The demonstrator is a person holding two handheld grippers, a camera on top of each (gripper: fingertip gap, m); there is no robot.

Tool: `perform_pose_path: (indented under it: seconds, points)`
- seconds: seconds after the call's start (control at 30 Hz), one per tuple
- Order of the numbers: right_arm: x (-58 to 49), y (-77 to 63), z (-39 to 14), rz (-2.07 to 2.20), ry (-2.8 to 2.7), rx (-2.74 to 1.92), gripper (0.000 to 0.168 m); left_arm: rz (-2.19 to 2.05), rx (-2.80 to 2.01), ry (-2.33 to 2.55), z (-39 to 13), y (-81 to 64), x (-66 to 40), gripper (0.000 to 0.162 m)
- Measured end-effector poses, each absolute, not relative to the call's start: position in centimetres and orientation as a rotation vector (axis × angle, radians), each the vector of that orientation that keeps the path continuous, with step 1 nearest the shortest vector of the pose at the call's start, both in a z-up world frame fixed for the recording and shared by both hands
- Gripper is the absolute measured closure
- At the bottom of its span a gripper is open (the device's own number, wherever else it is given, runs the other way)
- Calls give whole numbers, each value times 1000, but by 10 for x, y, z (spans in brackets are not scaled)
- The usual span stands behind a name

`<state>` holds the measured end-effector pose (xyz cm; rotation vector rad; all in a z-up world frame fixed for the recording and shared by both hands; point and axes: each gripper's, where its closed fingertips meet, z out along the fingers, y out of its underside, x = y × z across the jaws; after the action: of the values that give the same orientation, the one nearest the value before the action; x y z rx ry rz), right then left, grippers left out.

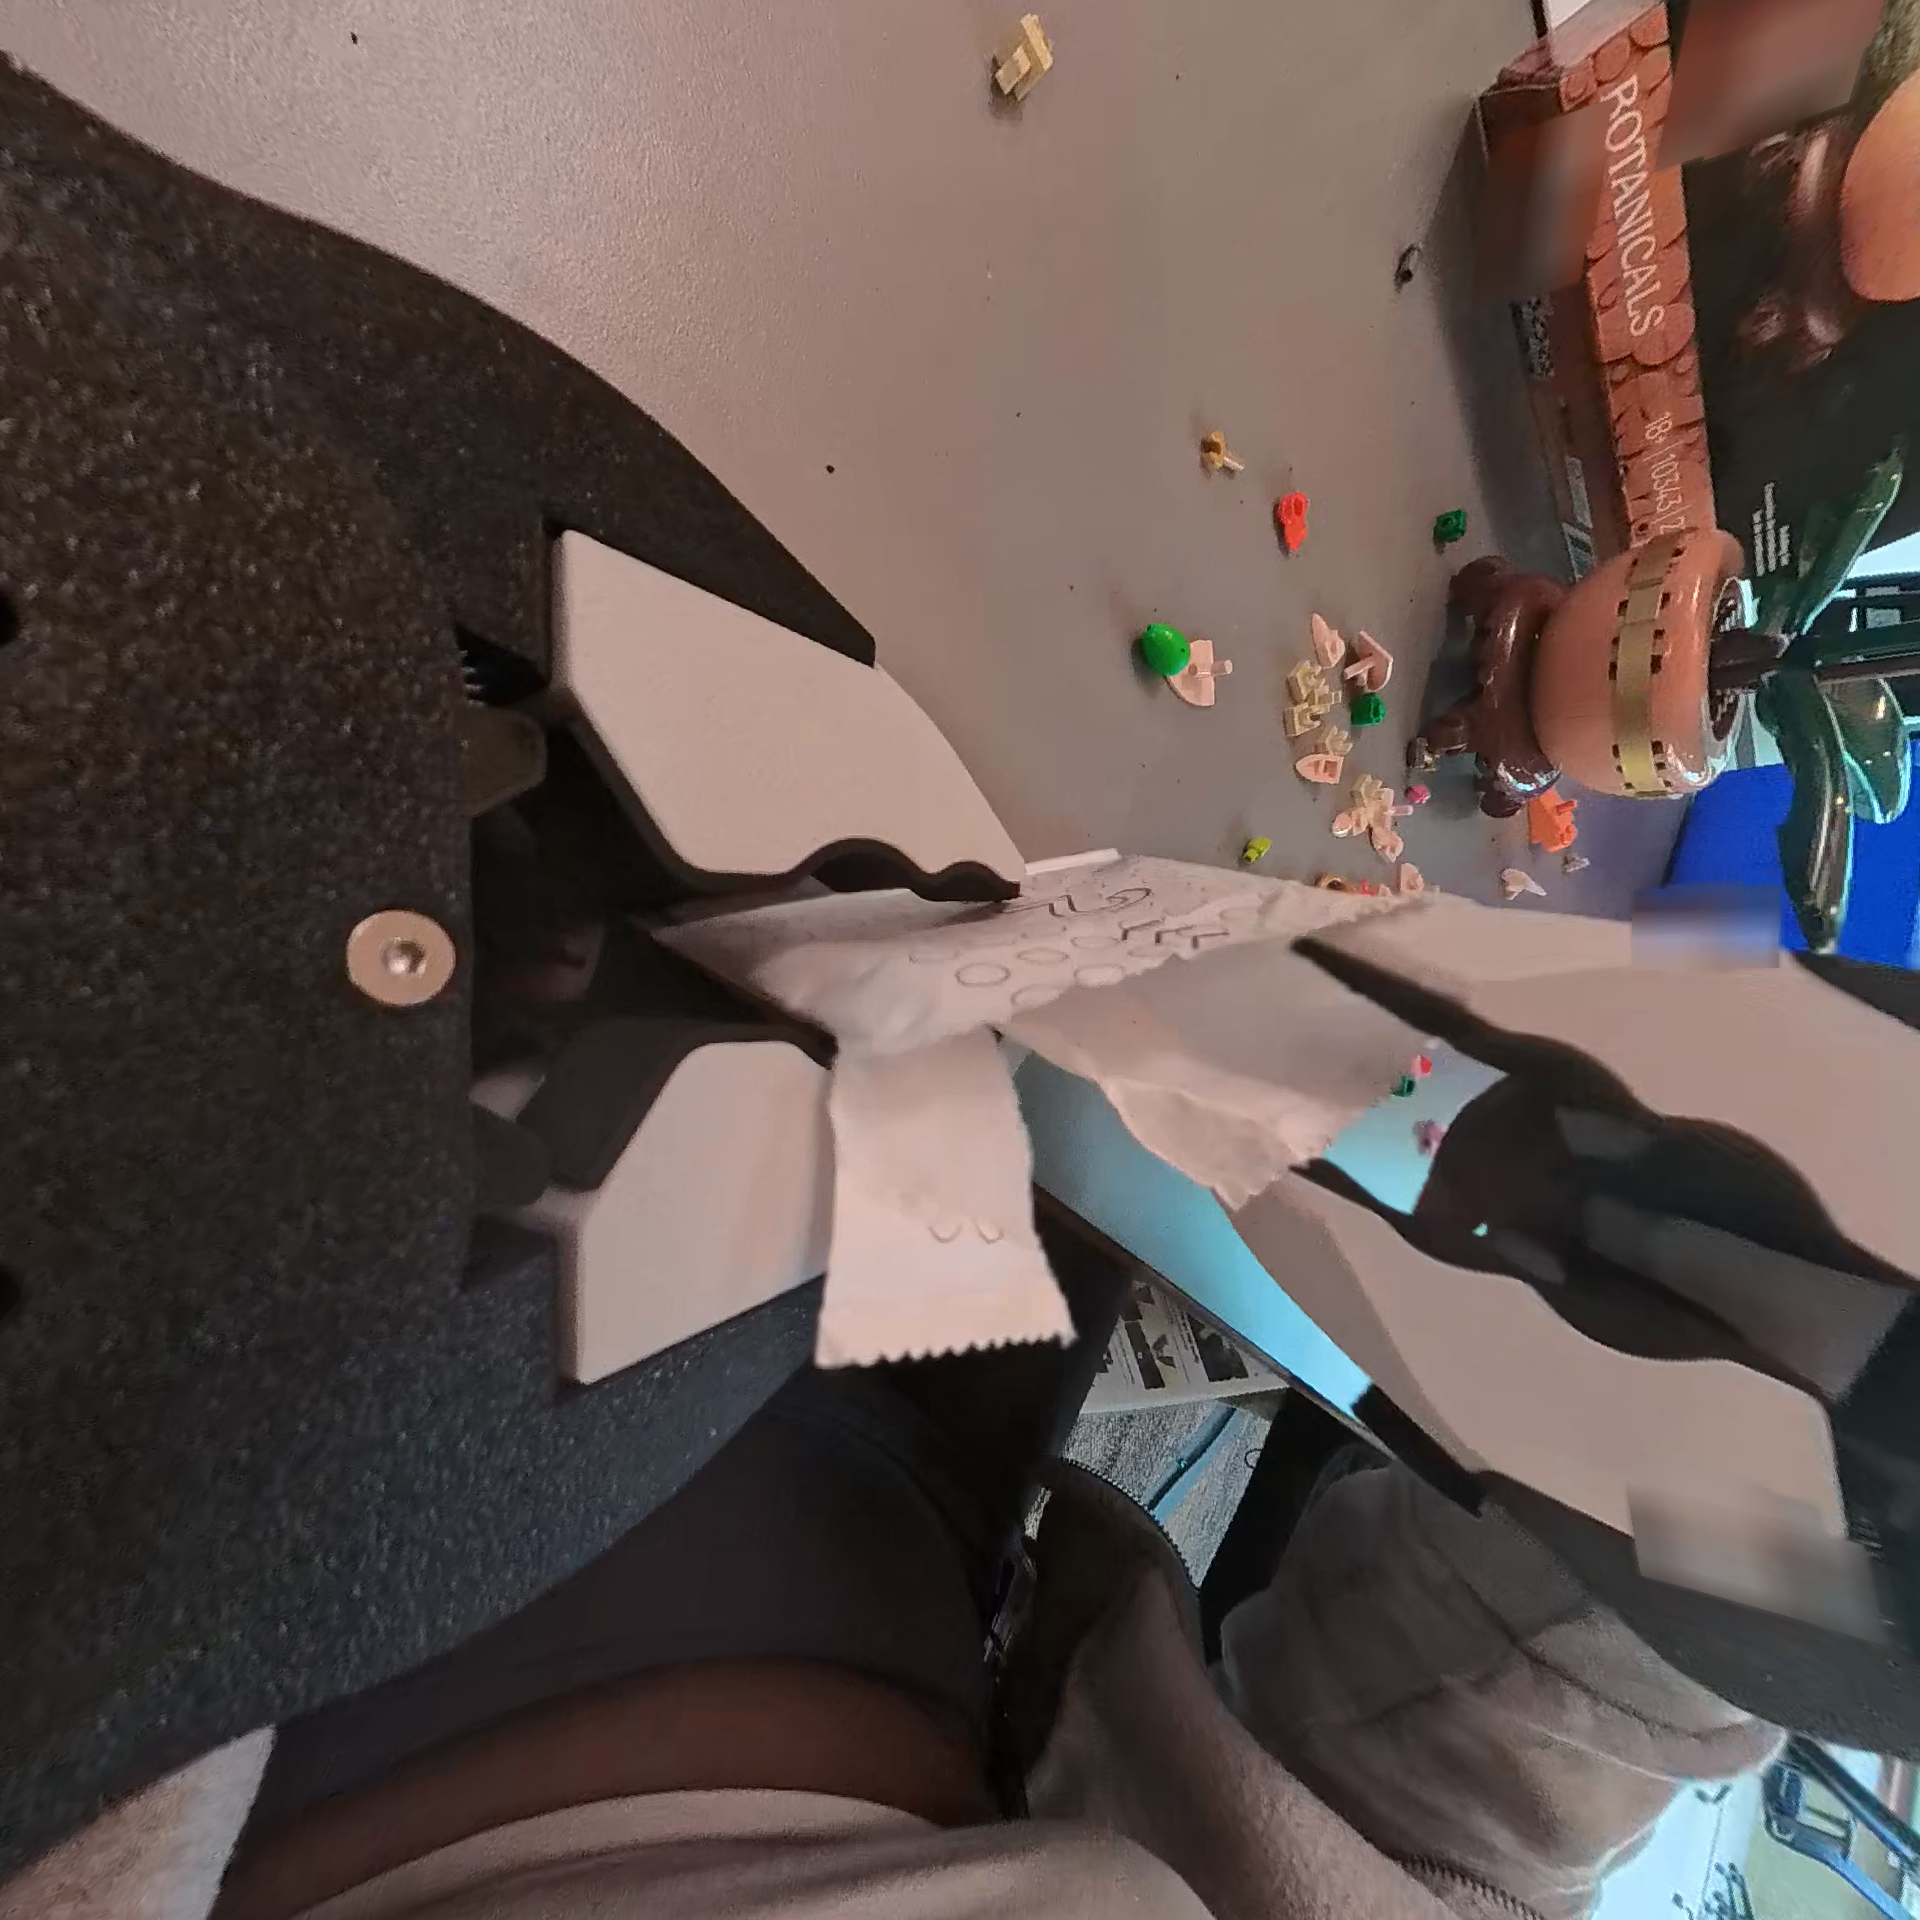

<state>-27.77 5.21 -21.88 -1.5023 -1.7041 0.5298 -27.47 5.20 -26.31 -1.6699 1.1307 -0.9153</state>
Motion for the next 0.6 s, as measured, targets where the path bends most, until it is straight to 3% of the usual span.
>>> perform_pose_path:
  seconds: [0.17, 0.3, 0.4, 0.6]
  points:
    - [-272, 48, -200, 711, -1614, -1474, 134, -956, -1681, 1096, -261, 52, -276, 142]
    - [-245, 69, -168, 842, -1300, -1519, 138, -976, -1688, 1074, -260, 53, -276, 142]
    - [-211, 120, -198, 680, -1053, -1804, 152, -981, -1691, 1066, -259, 54, -276, 143]
    - [-218, 145, -262, 407, -1217, -1967, 154, -963, -1692, 1081, -261, 53, -276, 143]
